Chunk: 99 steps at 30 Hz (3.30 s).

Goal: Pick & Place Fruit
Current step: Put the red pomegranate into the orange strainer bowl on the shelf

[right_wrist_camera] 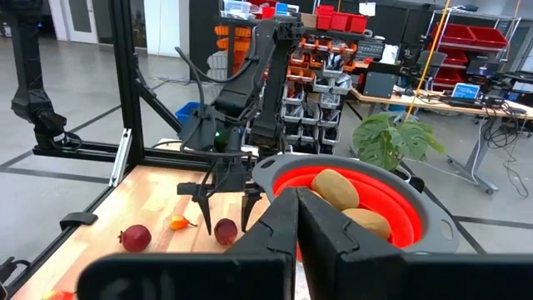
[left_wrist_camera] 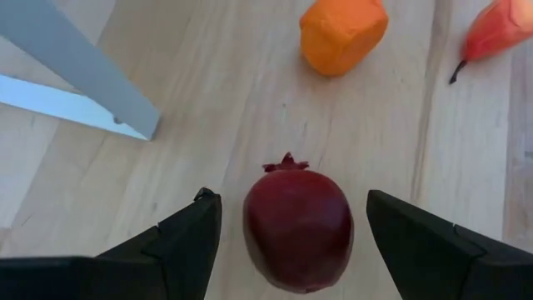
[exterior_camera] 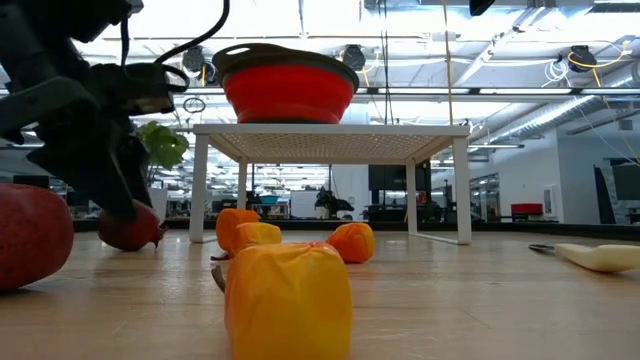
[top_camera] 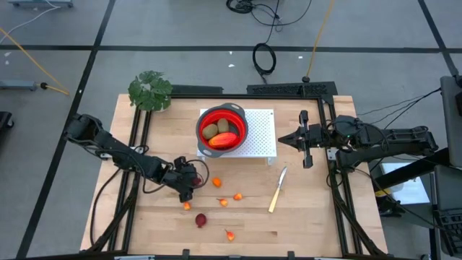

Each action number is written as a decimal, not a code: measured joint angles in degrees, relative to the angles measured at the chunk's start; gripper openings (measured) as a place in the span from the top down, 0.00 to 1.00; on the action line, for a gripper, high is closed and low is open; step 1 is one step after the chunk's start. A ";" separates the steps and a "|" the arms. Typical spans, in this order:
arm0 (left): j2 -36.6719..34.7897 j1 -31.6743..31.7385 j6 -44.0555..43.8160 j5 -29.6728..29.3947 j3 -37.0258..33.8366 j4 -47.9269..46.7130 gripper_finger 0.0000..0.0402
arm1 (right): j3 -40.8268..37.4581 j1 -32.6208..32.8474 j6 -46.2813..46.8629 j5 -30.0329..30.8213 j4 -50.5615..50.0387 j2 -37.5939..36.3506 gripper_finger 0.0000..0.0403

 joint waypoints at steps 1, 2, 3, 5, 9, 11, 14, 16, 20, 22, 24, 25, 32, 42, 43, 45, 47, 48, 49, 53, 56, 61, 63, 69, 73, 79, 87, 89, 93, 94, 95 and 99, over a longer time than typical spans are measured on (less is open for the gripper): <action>0.00 0.00 0.18 0.00 -0.22 0.72 0.26 | 0.00 0.00 -0.02 -0.01 0.00 0.00 1.00; 0.00 0.00 0.55 0.00 -0.43 1.24 0.26 | 0.00 0.00 -0.02 0.01 0.00 0.00 1.00; 0.00 0.00 0.97 0.02 -0.66 1.45 0.26 | 0.00 0.02 -0.04 -0.01 0.00 0.00 1.00; 0.00 0.00 1.31 0.07 -1.14 1.39 0.26 | 0.00 0.01 -0.09 0.01 0.00 0.00 1.00; 0.02 0.00 1.10 0.09 -1.94 1.43 0.26 | 0.00 0.00 -0.11 0.00 0.00 0.00 1.00; 0.02 0.00 1.08 0.09 -2.14 1.38 0.26 | 0.00 0.00 -0.11 0.01 0.00 0.00 1.00; 0.02 0.00 1.25 -0.18 -2.14 1.52 0.26 | 0.00 0.01 -0.11 0.01 0.00 0.00 1.00; 0.04 0.07 1.28 -0.92 -2.14 1.52 0.26 | 0.00 0.00 -0.11 0.01 0.00 0.02 1.00; 1.45 0.10 1.12 -1.30 -2.14 2.27 0.26 | 0.00 0.01 -0.49 0.02 -0.02 0.02 1.00; 2.95 0.09 0.91 -0.35 -2.14 3.32 0.27 | 0.00 0.01 -1.09 0.03 0.00 0.02 1.00; 4.62 0.09 1.00 0.87 -2.10 4.63 0.30 | 0.00 0.00 -1.36 0.03 0.00 0.02 1.00; 5.26 0.09 1.10 1.21 -2.05 5.46 0.33 | 0.00 0.00 -1.36 0.03 0.00 0.02 1.00; 6.12 0.05 -0.15 1.46 -1.96 8.01 0.51 | 0.00 0.02 -1.40 0.03 0.04 0.02 1.00; 0.39 0.26 -3.71 1.56 -2.05 5.47 0.56 | 0.00 0.01 -1.40 0.03 0.26 0.02 1.00; -0.79 0.42 -4.02 1.50 -2.05 5.44 0.55 | 0.00 0.01 -1.40 0.03 0.25 0.02 1.00; -3.65 0.86 -4.75 1.46 -2.05 5.13 0.55 | 0.00 0.01 -1.40 0.03 0.24 0.02 1.00; -7.07 1.33 -5.29 1.71 -2.05 5.45 0.55 | 0.00 0.00 -1.41 0.03 0.24 0.02 1.00; -8.81 1.58 -5.94 1.72 -2.05 5.58 0.55 | 0.00 0.00 -1.40 0.03 0.24 0.02 1.00; -10.68 1.82 -6.80 1.74 -2.05 5.60 0.55 | 0.00 0.00 -1.41 0.03 0.24 0.02 1.00; -17.83 2.48 -8.44 2.12 -2.05 6.55 0.54 | 0.00 0.00 -1.42 0.03 0.22 0.02 1.00; -22.87 3.16 -8.64 4.74 -2.05 9.38 0.54 | 0.00 0.01 -1.42 0.03 0.20 0.02 1.00; -29.59 4.07 -7.86 6.23 -2.04 17.43 0.54 | 0.00 0.02 -1.44 0.03 0.13 0.02 1.00; -31.42 4.28 -5.88 6.18 -2.01 21.71 0.54 | 0.00 0.01 -1.43 0.03 -0.02 0.02 1.00; -33.46 5.17 1.33 4.63 -1.98 35.31 0.54 | 0.00 0.00 -1.44 0.03 -0.02 0.02 1.00; -33.44 6.44 3.21 3.13 -1.98 44.35 0.54 | 0.00 0.01 -1.42 0.03 -0.02 0.02 1.00; -33.44 8.51 -4.99 -3.79 -1.96 54.51 0.54 | 0.00 0.00 -1.42 0.03 -0.02 0.02 1.00; -33.44 10.44 -25.75 -14.07 -1.96 59.82 0.54 | 0.00 0.01 -1.43 0.03 -0.02 0.02 1.00; -33.42 10.68 -30.87 -15.65 -1.96 59.75 0.54 | 0.00 0.00 -1.42 0.03 -0.02 0.02 1.00; -33.44 11.31 -37.42 -16.34 -1.96 59.75 0.54 | 0.00 0.00 -1.42 0.03 -0.02 0.02 1.00; -33.43 11.41 -37.98 -16.34 -1.96 59.73 0.54 | 0.00 0.00 -1.42 0.03 0.00 0.02 1.00; -33.42 11.49 -38.04 -16.35 -1.96 59.75 0.54 | 0.00 0.02 -1.42 0.03 -0.02 0.02 1.00; -33.42 11.58 -37.54 -16.34 -1.96 60.64 0.54 | 0.00 0.00 -1.42 0.03 -0.01 0.02 1.00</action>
